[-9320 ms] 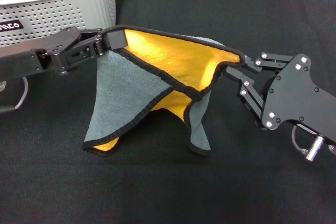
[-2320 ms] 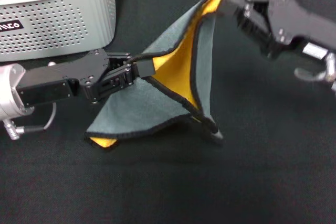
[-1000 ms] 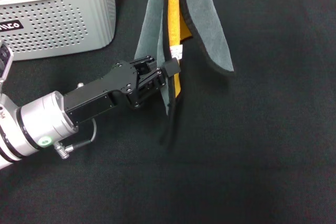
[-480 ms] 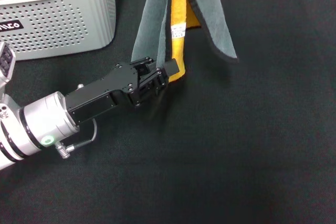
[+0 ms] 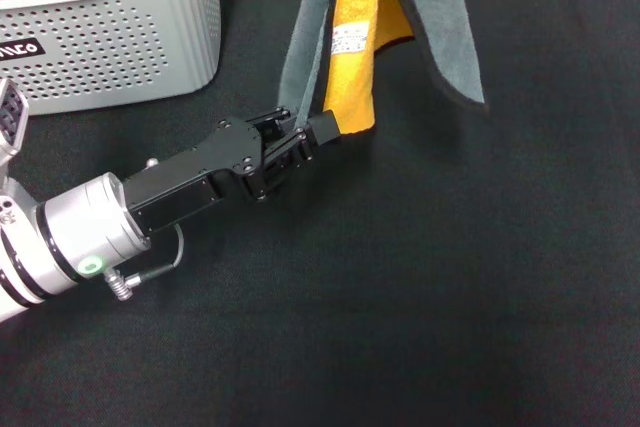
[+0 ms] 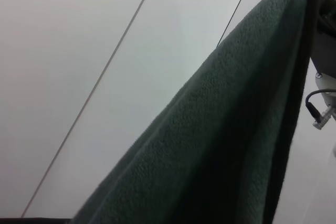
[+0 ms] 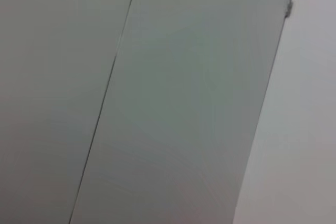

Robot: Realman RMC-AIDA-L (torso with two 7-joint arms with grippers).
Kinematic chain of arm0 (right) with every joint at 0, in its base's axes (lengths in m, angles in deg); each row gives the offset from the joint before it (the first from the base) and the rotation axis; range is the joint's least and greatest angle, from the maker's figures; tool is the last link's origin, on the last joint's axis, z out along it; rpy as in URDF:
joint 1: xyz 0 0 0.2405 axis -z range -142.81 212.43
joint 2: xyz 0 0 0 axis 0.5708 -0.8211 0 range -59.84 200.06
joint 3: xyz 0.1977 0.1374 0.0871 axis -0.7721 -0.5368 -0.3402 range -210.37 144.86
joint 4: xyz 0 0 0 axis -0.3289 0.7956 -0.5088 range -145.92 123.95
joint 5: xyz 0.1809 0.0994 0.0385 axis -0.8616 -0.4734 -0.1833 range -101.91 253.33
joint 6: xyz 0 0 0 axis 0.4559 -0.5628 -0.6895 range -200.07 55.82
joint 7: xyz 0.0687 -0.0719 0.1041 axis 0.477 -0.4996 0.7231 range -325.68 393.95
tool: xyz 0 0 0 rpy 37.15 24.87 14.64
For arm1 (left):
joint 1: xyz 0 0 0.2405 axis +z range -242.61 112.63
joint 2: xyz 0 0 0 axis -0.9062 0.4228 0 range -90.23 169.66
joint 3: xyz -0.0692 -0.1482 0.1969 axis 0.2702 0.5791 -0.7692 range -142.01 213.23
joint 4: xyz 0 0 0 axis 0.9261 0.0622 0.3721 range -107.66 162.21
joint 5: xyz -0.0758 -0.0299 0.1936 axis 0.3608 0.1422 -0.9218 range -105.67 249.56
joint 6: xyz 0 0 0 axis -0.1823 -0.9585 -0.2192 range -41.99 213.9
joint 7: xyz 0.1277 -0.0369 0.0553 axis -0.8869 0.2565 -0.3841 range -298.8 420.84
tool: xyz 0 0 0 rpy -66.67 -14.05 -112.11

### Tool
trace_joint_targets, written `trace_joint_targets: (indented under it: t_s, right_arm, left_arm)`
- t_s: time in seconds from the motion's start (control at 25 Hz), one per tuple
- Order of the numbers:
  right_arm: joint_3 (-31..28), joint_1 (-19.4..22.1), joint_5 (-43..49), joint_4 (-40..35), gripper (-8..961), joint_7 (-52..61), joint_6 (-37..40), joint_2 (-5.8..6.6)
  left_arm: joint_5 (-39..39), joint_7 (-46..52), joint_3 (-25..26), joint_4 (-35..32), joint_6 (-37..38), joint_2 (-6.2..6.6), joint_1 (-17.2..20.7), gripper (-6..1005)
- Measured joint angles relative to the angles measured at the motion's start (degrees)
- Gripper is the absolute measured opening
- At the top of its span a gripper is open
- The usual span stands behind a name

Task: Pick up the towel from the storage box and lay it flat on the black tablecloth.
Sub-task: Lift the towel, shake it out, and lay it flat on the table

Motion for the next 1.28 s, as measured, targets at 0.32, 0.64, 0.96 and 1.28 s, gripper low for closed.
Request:
trace_joint_targets:
  t_s: [0.32, 0.64, 0.96, 1.28]
  right_arm:
    - [-0.73, 0.97, 0.09, -1.86, 18, 1.15, 0.84, 0.00]
    - [-1.15, 2.20, 0.13, -2.98, 19, 1.83, 1.01, 0.07]
    - [-1.46, 3.55, 0.04, -3.03, 20, 1.83, 0.74, 0.00]
    - [-1.47, 5.86, -0.42, -3.03, 22, 1.56, 0.25, 0.00]
  left_arm:
    - [0.00, -0.09, 0.05, -0.06, -0.72, 0.00, -0.02, 239]
    - [0.69, 0.16, 0.12, -0.05, -0.85, 0.11, 0.25, 236]
    - [0.14, 0.92, -0.17, -0.09, -0.74, 0.27, 0.19, 218]
    - [-0.12, 1.13, -0.30, -0.07, 0.36, 0.27, 0.45, 37]
